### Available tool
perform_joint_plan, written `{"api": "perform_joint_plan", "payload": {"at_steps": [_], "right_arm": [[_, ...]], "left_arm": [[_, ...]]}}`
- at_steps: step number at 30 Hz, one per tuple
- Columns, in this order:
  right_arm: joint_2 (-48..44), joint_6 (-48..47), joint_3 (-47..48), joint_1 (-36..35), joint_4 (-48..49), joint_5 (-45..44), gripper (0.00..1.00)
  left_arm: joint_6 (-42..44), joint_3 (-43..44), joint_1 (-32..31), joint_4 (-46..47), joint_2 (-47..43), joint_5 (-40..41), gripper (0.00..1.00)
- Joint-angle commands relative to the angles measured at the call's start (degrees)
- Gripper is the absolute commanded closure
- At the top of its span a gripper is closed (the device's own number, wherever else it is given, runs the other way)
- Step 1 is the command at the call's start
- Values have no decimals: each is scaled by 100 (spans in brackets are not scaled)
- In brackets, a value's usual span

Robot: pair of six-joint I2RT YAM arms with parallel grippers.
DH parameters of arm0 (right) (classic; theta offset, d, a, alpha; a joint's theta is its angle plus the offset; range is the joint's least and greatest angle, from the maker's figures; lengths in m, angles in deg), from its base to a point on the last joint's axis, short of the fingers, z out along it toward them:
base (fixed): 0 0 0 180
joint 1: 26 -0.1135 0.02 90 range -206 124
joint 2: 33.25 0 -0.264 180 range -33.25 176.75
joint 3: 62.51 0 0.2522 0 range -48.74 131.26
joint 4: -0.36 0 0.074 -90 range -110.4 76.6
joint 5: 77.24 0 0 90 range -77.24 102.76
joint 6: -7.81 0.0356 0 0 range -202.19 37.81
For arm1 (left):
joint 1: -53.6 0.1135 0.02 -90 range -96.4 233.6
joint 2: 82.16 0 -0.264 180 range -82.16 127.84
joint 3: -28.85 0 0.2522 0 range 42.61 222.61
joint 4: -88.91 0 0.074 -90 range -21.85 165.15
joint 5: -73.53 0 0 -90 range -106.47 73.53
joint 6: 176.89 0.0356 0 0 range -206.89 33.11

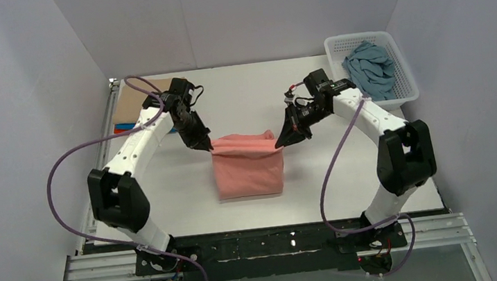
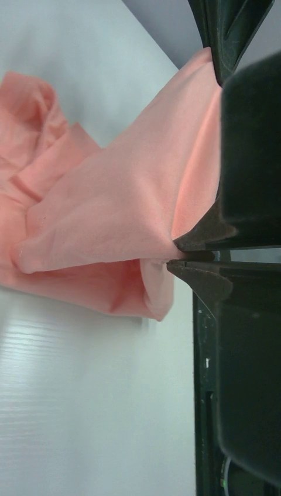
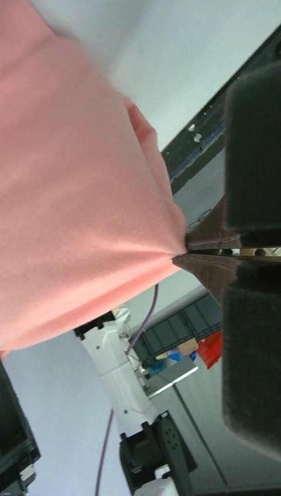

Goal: Fold and stack the t-shirts
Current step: Fold the long partially folded tshirt into a neat square

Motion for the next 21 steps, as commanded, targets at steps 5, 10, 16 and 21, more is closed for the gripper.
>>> {"api": "perform_joint_plan", "payload": {"at_steps": [5,10,16,21], "right_arm": [[2053,-241,1397,616,484,913,99],[3182,-130,2511,826,572,130,79],[3207,-136,3644,903,39,-1932,32],[1538,107,1807,399,842,-2647,29]], "left_arm": [[254,1303,302,-357,1854,471,100],[226,1973,448,-389,2781,831,66],[497,3778,522,-1492,3377,333,2],[374,2182,157,-1042,2309,-276,2]]}}
